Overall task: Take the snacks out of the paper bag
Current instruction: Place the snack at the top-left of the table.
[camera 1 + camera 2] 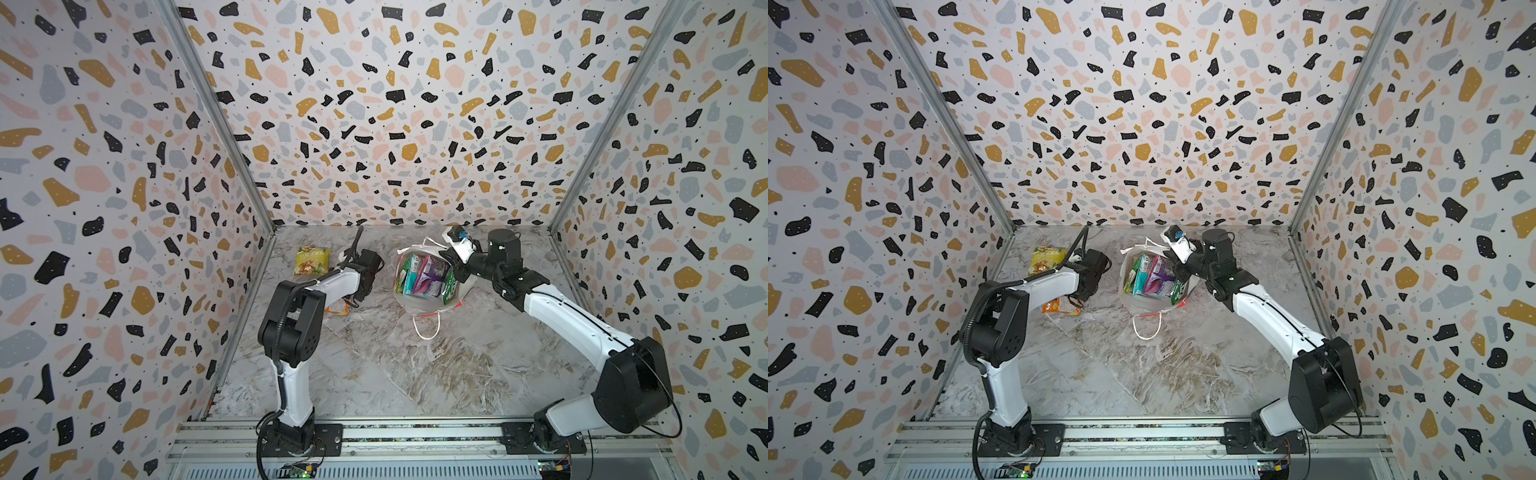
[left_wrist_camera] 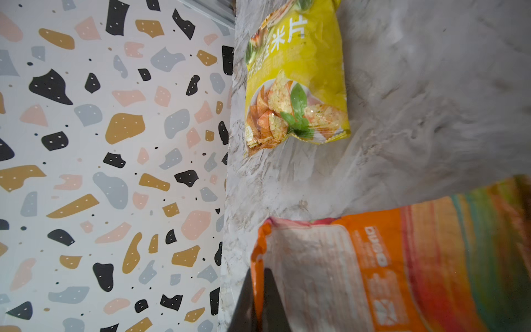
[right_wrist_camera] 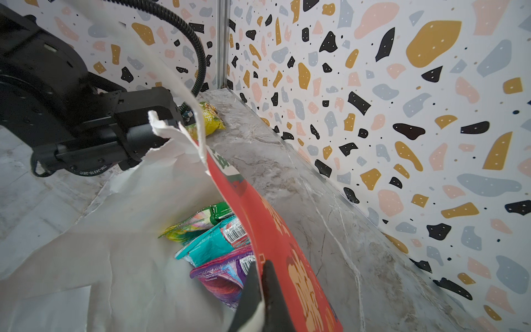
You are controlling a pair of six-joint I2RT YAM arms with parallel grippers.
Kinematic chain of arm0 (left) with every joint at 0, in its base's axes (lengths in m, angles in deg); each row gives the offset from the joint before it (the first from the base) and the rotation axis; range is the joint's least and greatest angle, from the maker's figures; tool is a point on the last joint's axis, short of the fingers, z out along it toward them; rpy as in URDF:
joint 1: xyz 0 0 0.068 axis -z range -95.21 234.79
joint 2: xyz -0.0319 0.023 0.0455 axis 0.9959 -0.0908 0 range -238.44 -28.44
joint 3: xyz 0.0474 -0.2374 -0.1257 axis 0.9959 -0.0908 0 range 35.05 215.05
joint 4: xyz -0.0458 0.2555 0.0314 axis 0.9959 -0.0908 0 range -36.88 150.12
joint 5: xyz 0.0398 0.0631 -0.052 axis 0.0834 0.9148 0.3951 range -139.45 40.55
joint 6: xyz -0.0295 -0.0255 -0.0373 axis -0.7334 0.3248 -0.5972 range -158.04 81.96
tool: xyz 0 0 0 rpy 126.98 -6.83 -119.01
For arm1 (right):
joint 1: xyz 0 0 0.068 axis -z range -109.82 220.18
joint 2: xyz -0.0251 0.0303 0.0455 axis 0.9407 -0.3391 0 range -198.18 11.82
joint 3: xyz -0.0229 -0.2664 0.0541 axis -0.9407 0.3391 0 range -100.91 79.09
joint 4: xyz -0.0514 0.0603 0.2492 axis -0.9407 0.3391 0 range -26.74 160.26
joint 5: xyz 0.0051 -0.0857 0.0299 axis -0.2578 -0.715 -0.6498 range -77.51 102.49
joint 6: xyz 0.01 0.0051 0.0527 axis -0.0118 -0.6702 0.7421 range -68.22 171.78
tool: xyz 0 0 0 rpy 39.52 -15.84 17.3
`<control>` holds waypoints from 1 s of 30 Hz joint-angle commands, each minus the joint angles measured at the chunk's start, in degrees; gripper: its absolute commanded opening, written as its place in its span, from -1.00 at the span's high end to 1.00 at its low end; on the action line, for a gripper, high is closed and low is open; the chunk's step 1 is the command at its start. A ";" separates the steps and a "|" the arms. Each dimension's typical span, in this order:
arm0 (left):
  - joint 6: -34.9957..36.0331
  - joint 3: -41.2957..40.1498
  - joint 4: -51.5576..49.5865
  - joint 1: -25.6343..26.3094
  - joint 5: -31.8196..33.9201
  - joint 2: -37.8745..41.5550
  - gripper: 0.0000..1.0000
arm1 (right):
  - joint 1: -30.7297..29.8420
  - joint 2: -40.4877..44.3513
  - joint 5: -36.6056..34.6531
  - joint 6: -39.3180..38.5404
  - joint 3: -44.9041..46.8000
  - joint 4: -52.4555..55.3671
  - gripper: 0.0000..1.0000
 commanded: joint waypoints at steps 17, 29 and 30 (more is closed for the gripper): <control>12.99 -4.95 14.95 -8.77 0.72 3.73 1.00 | 0.51 1.69 -1.45 0.60 -0.17 -0.87 1.00; 20.86 -5.35 21.68 -11.42 -2.10 0.80 0.93 | 0.51 1.72 -1.54 0.34 0.11 -1.26 1.00; 21.27 -5.30 21.90 -11.43 -1.87 0.61 0.90 | 0.51 1.88 -1.54 0.35 0.09 -1.28 1.00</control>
